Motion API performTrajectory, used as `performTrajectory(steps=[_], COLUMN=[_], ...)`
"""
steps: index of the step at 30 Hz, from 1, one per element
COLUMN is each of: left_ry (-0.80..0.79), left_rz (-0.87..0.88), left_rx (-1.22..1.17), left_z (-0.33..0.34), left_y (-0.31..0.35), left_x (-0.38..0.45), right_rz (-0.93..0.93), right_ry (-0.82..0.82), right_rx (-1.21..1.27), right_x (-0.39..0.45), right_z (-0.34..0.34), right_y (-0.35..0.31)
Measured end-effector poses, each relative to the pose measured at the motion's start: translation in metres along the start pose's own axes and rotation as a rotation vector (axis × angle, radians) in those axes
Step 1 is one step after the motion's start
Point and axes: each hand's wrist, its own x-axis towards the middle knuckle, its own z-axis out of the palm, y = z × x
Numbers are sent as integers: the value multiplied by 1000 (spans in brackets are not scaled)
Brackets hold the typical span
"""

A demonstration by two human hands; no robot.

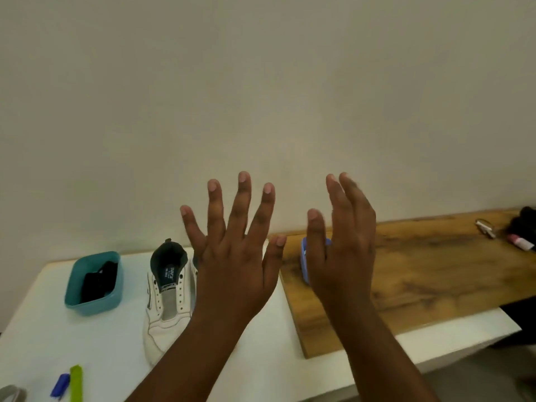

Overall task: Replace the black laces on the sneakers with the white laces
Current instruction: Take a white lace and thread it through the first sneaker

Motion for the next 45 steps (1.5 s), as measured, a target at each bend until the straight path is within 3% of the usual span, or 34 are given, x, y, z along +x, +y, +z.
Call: performTrajectory(steps=[3,8,12,27,35,41,45], left_ry=[-99,-309,-369,-368,-373,-453,-457], left_rz=[5,-24,3,-68,-68,40,-7], left_rx=[64,114,145,23,-14,-1,-7], left_z=[30,77,101,136,149,159,157], left_y=[13,24,33,26,23,30,30], left_x=[4,3,-4,-34,-37,-45,-44], right_rz=[143,363,423,357,381,381,464], right_ry=[-129,-719,-1021,-1481,-1435,-984,-897], right_rx=[-54,-436,-565,-725,-680,-476,-304], right_x=[15,11,-6,-12,-10,-8,13], right_z=[1,41,70,114,115,94,77], right_y=[37,117,149,164,171,186,185])
